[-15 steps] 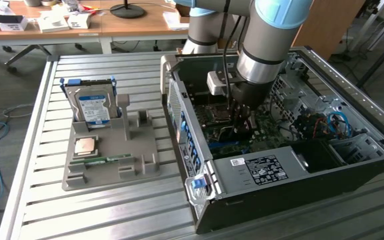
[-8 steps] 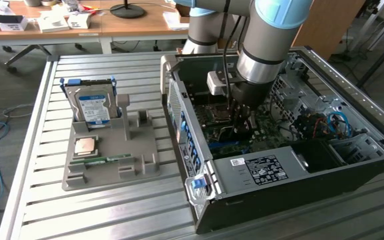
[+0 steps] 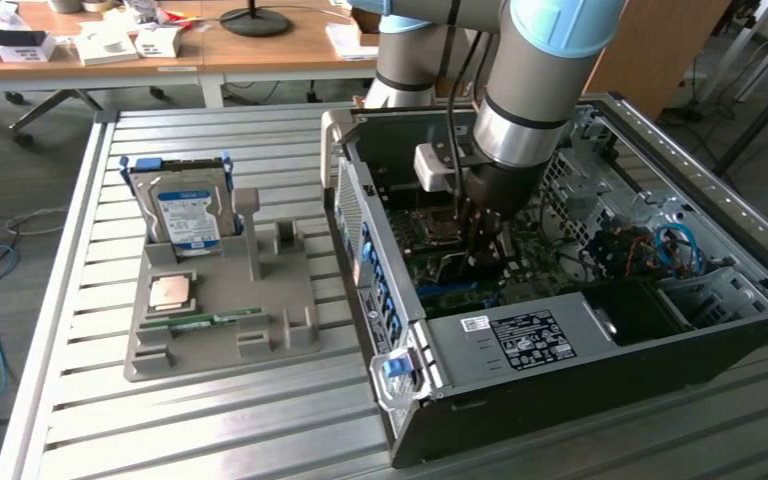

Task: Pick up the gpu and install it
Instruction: 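Insert the gpu into the slot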

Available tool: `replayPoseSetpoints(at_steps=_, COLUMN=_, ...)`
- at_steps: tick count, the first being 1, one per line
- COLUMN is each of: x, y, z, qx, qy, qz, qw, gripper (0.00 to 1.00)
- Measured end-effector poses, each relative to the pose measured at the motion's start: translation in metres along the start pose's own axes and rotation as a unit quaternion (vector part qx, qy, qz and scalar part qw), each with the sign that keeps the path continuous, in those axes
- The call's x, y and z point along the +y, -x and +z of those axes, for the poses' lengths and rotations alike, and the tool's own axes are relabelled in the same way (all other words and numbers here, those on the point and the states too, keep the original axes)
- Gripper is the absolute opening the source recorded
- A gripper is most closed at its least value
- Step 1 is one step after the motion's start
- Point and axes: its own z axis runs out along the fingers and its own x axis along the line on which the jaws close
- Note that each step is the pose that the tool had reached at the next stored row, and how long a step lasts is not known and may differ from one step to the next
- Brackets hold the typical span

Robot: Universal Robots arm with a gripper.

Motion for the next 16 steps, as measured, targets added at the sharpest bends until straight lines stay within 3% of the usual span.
replayPoseSetpoints(at_steps=4, x=-0.0001, y=0.0003, z=0.0, qx=-0.0001, qy=0.0004, qz=-0.014, qw=0.9999, gripper=0.26)
replayPoseSetpoints(at_steps=16, x=0.0, y=0.0006, z=0.0008, qx=0.0001, qy=0.0003, qz=-0.007, qw=1.0, gripper=0.26)
